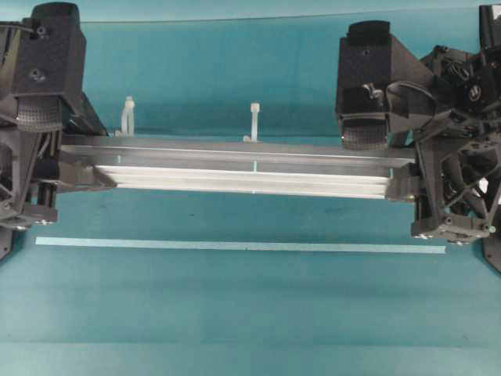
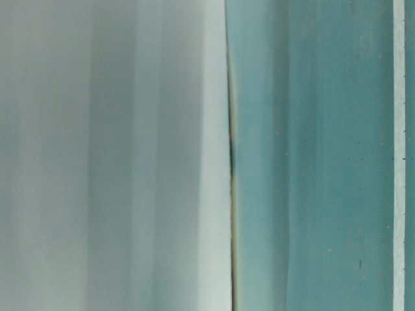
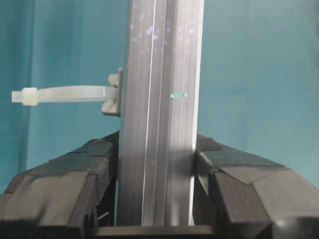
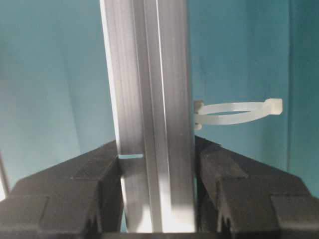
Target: Lift the large metal rail with both hands.
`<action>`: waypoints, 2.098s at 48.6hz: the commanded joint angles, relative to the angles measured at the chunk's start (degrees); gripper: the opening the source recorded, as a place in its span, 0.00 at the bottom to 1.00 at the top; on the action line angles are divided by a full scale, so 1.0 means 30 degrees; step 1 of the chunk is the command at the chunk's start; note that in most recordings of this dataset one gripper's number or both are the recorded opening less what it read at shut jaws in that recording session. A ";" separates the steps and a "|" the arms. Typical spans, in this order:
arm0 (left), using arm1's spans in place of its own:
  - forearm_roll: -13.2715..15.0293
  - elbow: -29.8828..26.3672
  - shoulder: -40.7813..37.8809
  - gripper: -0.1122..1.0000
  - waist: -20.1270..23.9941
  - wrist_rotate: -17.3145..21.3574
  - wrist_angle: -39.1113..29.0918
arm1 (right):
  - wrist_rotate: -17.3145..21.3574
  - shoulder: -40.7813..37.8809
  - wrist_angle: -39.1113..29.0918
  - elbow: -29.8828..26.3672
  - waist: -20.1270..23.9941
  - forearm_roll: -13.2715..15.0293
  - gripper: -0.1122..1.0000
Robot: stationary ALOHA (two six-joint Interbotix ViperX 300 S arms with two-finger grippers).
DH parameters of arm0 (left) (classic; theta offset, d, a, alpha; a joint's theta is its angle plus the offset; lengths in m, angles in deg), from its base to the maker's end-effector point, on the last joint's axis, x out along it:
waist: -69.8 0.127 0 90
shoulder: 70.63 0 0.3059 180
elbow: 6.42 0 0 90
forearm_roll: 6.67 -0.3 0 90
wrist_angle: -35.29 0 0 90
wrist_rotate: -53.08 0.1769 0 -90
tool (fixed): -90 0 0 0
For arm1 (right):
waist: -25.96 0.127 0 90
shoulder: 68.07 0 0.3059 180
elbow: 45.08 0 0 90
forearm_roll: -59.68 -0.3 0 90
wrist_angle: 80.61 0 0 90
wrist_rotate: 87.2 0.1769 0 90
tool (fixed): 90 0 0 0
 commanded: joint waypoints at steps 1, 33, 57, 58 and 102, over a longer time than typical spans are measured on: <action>-0.0088 -0.0205 0.0029 0.43 0.0029 -0.0146 0.0498 | 0.0059 0.0029 0.0352 -0.0439 0.0088 0.0059 0.45; -0.0117 0.5918 -0.1113 0.43 0.0205 -0.0322 0.4834 | -0.0469 0.0059 0.7148 0.8057 -0.0234 0.0146 0.45; -0.0176 0.8584 -0.4307 0.43 0.0234 -0.0322 0.8232 | -0.0645 -0.1025 1.2246 1.2012 -0.0352 0.0234 0.45; -0.0176 0.8613 -0.4336 0.43 0.0264 -0.0322 0.8379 | -0.0645 -0.1084 1.2393 1.2129 -0.0352 0.0234 0.45; -0.0176 1.0986 -0.7324 0.43 0.0322 -0.0381 1.2158 | -0.0615 -0.3545 1.9072 1.5879 -0.0264 0.0879 0.45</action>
